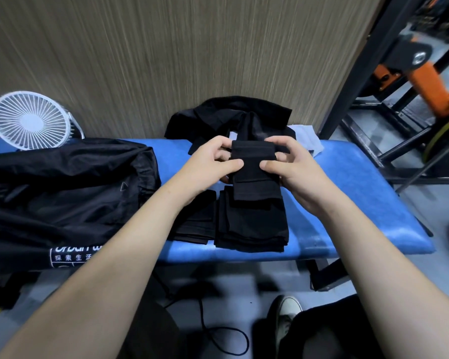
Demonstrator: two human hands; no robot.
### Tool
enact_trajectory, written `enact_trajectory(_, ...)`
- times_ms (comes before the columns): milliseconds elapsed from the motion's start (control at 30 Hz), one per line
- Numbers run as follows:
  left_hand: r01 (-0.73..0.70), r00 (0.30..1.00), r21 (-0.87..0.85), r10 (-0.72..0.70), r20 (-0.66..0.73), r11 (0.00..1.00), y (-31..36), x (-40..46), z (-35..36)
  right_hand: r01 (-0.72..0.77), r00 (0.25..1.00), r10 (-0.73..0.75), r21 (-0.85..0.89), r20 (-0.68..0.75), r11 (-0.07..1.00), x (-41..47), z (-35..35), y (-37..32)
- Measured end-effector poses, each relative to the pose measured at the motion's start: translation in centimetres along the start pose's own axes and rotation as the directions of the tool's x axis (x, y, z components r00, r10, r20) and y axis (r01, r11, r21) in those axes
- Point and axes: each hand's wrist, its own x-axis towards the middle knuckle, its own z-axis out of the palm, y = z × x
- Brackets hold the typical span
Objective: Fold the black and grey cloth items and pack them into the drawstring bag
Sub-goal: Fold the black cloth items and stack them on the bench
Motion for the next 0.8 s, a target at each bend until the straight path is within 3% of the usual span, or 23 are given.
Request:
enact_trajectory(133, 0.012, 1.0, 0.043, -0.012, -0.006, 0.999, 0.3, -0.6, -0.8, 0.01, 1.0, -0.01, -0.046, 0.014, 0.999, -0.4, 0.3, 0.0)
enact_trajectory(367, 0.063, 0.995, 0.205, -0.047, -0.083, 0.977, -0.2, -2.7, -4.4, -0.001, 0.999, 0.011, -0.296, 0.03, 0.955, 1.0, 3.8, 0.6)
enact_trajectory(633, 0.148, 0.987, 0.505, -0.095, -0.129, 0.85, -2.1, -4.3, -6.8, 0.007, 0.992, 0.054, -0.459, 0.118, 0.888, 2.3, 6.8, 2.0)
enact_trajectory(800, 0.176, 0.982, 0.593, -0.1, -0.159, 0.786, -2.3, -4.5, -6.6, 0.046, 0.987, 0.056, -0.589, 0.153, 0.807, 2.6, 7.4, 2.3)
